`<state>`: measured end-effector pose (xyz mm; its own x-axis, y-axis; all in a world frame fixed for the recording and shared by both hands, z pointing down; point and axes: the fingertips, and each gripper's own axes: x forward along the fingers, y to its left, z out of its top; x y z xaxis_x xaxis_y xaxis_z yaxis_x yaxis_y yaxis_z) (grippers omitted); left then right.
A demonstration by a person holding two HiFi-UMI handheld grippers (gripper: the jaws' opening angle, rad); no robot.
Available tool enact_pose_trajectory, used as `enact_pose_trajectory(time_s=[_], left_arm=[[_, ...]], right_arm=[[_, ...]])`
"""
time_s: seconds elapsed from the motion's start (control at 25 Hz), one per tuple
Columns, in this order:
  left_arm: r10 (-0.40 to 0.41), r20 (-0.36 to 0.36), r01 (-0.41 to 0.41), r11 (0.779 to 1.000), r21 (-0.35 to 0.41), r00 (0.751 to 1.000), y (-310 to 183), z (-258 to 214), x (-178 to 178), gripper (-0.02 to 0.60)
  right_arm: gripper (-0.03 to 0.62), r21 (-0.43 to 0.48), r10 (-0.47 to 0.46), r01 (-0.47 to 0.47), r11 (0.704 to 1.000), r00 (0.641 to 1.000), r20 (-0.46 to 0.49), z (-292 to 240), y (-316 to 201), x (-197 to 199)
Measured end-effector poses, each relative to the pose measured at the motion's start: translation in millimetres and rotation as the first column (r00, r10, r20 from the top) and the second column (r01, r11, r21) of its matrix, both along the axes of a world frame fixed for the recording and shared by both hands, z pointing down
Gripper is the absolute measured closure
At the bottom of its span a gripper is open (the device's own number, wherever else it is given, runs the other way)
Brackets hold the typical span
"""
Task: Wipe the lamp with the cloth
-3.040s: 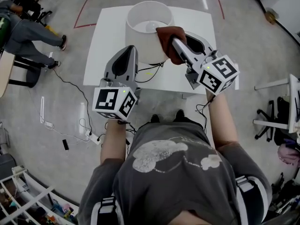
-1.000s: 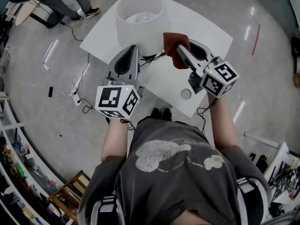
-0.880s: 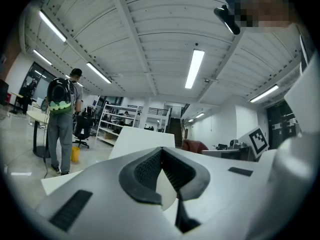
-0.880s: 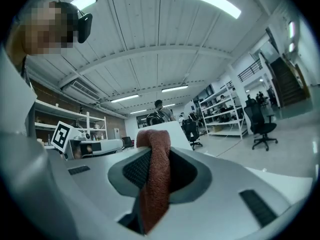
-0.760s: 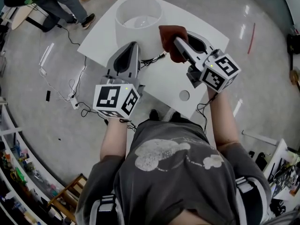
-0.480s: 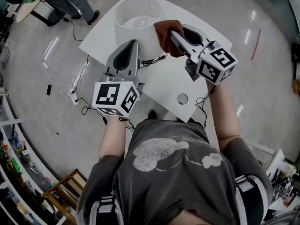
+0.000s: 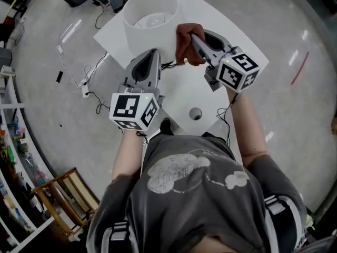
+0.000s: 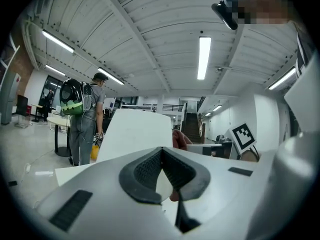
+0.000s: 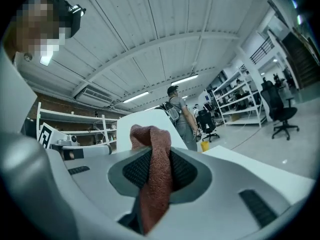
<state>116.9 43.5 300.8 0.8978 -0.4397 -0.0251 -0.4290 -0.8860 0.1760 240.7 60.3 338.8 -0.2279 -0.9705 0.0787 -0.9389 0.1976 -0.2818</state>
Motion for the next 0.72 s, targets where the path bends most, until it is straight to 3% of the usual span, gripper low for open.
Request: enact_pose_trajectory(time_s=[0.36, 0.72], left_arm=[[-0.101, 0.053, 0.104, 0.993, -0.047, 0.993, 28, 36, 34, 0.574], [-0.218, 0.088, 0.226, 0.970, -0.088, 0.972, 48, 69, 35, 0.574]], right_arm=[[0.508, -0.085, -0.087, 0.091, 0.992, 0.995, 0.050, 56, 6, 35], [0.508, -0.178, -0.170, 0.177, 0.968, 0.984, 0.056, 107, 13, 44]])
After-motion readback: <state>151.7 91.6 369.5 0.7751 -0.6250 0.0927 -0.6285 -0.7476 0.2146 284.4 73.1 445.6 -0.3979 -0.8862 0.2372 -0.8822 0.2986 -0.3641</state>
